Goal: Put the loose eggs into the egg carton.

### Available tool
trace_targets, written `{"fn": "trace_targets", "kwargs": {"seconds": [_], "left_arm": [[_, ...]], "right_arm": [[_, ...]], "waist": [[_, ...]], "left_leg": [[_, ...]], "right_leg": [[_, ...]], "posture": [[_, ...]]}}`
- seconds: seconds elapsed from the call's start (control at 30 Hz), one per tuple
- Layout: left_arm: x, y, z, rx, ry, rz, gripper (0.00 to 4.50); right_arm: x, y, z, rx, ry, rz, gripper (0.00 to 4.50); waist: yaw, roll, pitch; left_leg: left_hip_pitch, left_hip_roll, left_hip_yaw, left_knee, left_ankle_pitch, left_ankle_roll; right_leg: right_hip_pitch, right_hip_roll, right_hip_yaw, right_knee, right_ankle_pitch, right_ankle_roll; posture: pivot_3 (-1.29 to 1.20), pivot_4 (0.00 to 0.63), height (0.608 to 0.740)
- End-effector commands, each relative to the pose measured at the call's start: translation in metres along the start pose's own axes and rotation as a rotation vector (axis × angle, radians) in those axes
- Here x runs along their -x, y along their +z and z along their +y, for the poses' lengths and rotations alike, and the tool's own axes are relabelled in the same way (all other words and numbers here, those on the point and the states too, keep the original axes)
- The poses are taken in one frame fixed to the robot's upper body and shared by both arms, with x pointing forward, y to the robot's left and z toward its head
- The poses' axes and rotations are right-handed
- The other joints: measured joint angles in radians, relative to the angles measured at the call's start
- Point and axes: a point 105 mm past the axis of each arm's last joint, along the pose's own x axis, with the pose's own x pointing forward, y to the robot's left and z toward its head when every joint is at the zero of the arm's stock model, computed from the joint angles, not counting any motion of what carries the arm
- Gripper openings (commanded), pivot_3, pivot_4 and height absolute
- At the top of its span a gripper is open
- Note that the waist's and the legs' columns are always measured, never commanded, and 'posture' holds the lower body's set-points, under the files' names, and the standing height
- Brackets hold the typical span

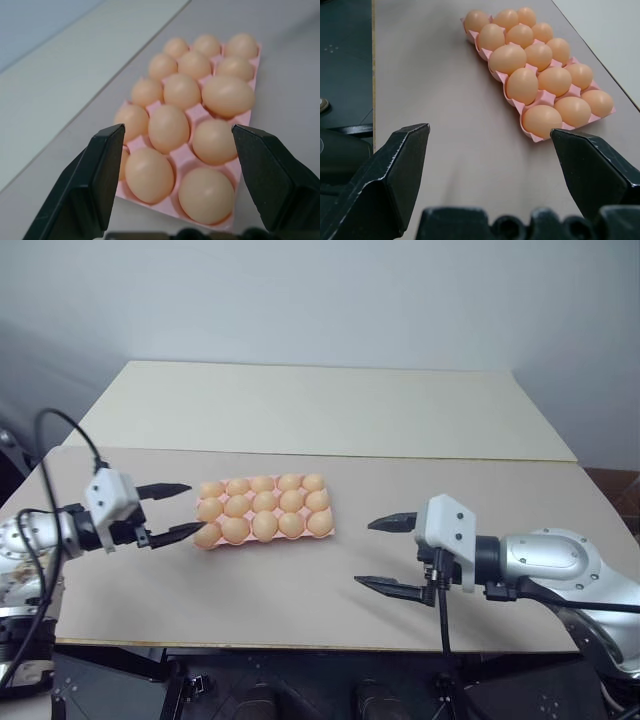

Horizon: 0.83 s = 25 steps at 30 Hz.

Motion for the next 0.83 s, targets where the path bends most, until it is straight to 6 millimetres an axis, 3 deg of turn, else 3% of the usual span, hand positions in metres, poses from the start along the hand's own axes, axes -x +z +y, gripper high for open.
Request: {"fn": "trace_targets", "kwargs": {"seconds": [0.03,0.23,0.43,0.83], "left_arm": [[0.034,0.013,-0.003,0.025,0.017,-0.029,3.7],[0.057,0.013,-0.018,0.03,0.002,0.041,3.7],[0.057,0.021,-0.027,0.03,0.01,0.069,3.7],[0.057,0.022,-0.056,0.102,0.039,0.105,3.7]], "right_arm": [[0.006,0.008,0.0,0.051,-0.001,-0.024,4.5],[0.023,0.001,0.002,0.06,0.044,0.019,4.5],[0.035,-0.007,0.004,0.064,0.076,0.06,4.5],[0.046,-0.014,-0.012,0.044,0.083,0.089,4.5]], "waist": [[-0.008,0.0,0.0],[0.0,0.0,0.0],[0.005,0.0,0.0],[0.0,0.0,0.0]], "left_leg": [[0.0,0.0,0.0,0.0,0.0,0.0],[0.001,0.0,0.001,0.0,0.0,0.0],[0.001,0.0,0.001,0.0,0.0,0.0],[0.003,0.001,0.002,0.0,0.0,0.0]], "right_leg": [[0.0,0.0,0.0,0.0,0.0,0.0],[0.001,0.0,0.0,-0.001,0.0,0.0],[0.001,0.0,0.0,-0.001,0.0,0.0],[0.002,0.0,0.001,-0.001,0.0,0.0]], "posture": [[0.0,0.15,0.74],[0.0,0.15,0.74],[0.0,0.15,0.74],[0.0,0.15,0.74]]}}
